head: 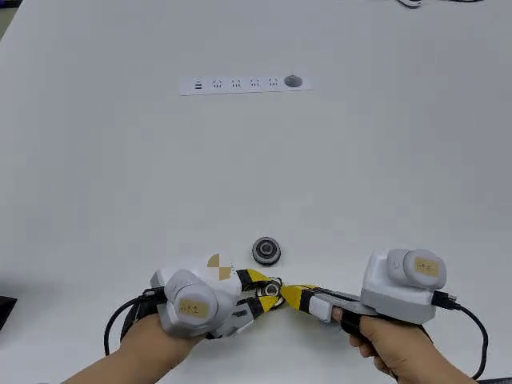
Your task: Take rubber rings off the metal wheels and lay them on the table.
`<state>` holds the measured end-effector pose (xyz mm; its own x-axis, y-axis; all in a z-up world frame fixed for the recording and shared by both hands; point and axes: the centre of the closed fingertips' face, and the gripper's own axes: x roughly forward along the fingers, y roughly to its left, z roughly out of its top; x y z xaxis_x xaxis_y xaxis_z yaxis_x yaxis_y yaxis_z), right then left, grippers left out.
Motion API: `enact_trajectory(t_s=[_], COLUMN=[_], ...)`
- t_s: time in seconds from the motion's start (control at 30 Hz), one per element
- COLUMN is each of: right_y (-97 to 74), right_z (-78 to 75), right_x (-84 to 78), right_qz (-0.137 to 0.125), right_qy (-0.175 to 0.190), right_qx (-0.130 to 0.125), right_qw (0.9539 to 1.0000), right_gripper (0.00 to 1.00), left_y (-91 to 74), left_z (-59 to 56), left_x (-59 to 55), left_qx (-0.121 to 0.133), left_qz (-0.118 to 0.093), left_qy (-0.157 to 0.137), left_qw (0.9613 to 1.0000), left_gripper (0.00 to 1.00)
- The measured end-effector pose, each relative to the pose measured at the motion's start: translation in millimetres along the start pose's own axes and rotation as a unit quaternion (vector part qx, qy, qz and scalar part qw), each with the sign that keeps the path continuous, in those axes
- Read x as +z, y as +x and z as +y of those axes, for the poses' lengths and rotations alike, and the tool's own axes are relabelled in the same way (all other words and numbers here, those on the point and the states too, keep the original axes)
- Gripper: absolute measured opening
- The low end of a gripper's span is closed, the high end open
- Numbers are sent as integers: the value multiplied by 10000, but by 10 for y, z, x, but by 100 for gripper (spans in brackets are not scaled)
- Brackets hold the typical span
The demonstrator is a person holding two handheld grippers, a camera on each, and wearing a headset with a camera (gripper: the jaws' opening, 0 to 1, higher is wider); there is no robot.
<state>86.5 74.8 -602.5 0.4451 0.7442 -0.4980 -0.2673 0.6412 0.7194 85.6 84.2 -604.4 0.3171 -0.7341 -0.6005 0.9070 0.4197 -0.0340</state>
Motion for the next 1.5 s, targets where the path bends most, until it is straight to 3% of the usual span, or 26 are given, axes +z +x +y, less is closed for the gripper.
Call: enact_trajectory(t_s=[0.17, 0.2, 0.33, 0.67, 1.0, 1.27, 1.5], right_y=[8, 13, 19, -29, -29, -20, -17], right_z=[87, 145, 187, 69, 44, 26, 35], right_x=[17, 63, 81, 60, 45, 36, 38], right_qz=[-33, -151, -96, -164, -177, -170, -164], right_qy=[41, 105, -27, 199, 223, 234, 245], right_qx=[164, 273, 251, 89, 16, -13, 3], right_qw=[9999, 9995, 9996, 9996, 9996, 9996, 9996], right_gripper=[1, 1, 1, 2, 2, 2, 2], left_y=[5, 5, 5, 9, 2, -45, -87], left_z=[7, 7, 4, 4, -5, -29, -21], left_x=[-9, -8, -5, -3, 10, 122, 118], left_qx=[0, 0, -1, 9, -44, -45, 37], left_qz=[-2, -1, -4, 4, -21, -237, -267], left_qy=[0, 2, 1, 8, 113, 200, 231], left_qw=[10000, 10000, 10000, 10000, 9999, 9995, 9994], left_gripper=[13, 13, 13, 13, 15, 18, 23])
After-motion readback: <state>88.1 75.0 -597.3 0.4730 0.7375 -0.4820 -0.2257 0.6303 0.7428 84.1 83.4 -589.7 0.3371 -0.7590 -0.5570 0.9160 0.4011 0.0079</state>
